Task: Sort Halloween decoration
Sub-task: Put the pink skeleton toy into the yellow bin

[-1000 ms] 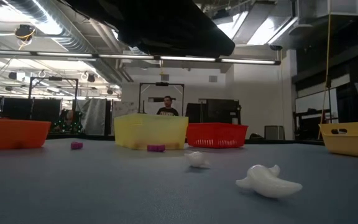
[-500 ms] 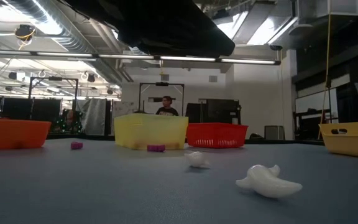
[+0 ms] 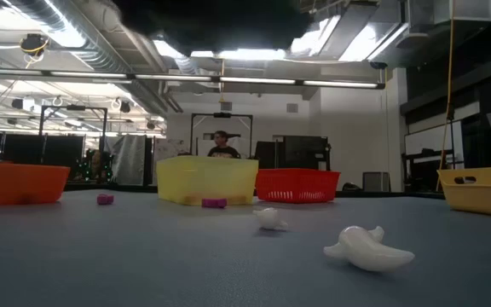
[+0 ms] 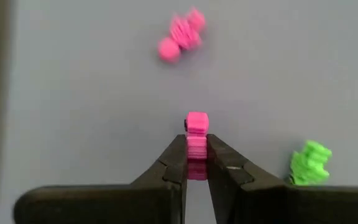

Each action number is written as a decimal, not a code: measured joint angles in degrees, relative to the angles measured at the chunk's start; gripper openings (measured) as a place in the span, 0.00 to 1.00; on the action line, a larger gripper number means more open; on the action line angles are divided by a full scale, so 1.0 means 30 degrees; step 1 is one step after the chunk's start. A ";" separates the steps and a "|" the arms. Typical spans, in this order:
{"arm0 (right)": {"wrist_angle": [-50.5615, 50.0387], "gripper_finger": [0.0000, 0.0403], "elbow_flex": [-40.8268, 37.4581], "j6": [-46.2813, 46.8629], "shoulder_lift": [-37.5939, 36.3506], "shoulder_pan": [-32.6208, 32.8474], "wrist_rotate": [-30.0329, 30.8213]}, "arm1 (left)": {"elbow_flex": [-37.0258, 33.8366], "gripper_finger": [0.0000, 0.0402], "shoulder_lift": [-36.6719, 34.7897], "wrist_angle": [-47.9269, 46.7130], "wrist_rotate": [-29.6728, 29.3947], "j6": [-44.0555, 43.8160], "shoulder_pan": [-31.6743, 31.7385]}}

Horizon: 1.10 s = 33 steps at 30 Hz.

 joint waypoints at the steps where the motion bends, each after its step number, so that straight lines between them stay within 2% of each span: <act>1: -0.0001 0.10 0.0319 -0.0087 0.0000 -0.0082 0.0066 | 0.0000 0.33 -0.0157 -0.0006 -0.0036 0.0001 -0.0198; 5: 0.0174 0.10 0.1627 -0.1289 0.0000 -0.0358 0.0834 | 0.0000 0.33 -0.0857 -0.0014 -0.0097 0.0001 -0.1053; 10: 0.0553 0.10 0.2837 -0.3858 0.0000 -0.1069 0.3586 | 0.0000 0.33 -0.1366 -0.0158 -0.0126 0.0016 -0.2254; 17: 0.2506 0.10 0.3212 -0.8588 -0.0007 -0.3310 0.5963 | 0.0000 0.33 -0.1379 -0.0543 -0.0406 -0.0003 -0.3717; 28: 0.7297 0.10 0.3219 -1.4954 -0.0007 -0.9514 0.5916 | 0.0000 0.33 -0.1379 -0.0582 -0.1744 -0.0014 -0.4904; 33: 0.8638 0.10 0.3219 -1.6381 -0.0007 -1.2633 0.3501 | 0.0000 0.33 -0.1379 -0.0574 -0.1751 -0.0028 -0.4885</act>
